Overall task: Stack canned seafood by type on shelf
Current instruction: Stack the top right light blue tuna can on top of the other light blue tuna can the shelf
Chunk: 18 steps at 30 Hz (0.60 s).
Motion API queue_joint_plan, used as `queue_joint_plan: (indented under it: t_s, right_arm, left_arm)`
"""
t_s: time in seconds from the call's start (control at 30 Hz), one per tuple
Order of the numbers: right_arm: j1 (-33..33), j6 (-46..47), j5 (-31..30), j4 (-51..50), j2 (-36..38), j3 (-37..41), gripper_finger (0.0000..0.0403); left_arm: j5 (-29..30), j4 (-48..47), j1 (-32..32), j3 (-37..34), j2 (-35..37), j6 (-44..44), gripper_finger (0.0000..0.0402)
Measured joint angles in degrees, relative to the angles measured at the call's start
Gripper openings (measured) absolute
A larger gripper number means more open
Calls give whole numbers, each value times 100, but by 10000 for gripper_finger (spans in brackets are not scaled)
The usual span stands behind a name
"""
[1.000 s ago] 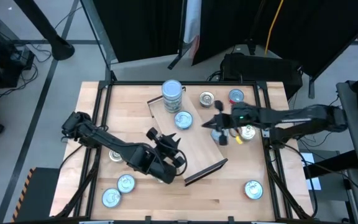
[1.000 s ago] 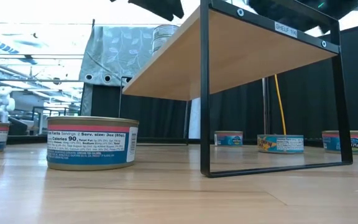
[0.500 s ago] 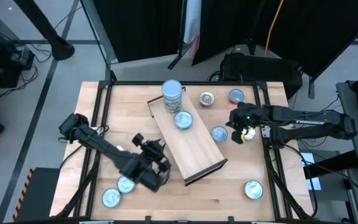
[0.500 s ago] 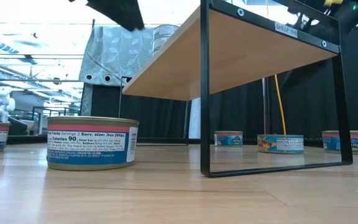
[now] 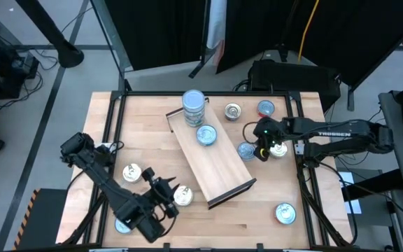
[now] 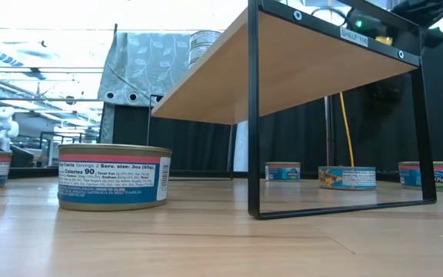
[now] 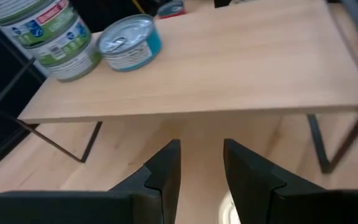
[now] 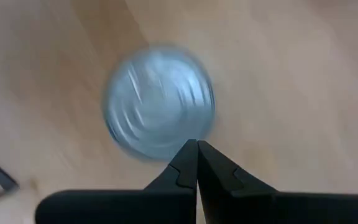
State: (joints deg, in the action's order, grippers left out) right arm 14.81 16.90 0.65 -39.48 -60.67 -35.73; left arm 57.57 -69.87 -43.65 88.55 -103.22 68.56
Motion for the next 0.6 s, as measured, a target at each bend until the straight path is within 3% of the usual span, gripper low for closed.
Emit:
queue_joint_plan:
  t_s: [0.23,0.6]
  right_arm:
    - [-127,243,117,-518,100,7,0]
    - [-678,730,122,210,89,454,0]
  left_arm:
    - [539,66,-283,0,-36,293,122]
    - [261,335,-298,-2,-494,740,122]
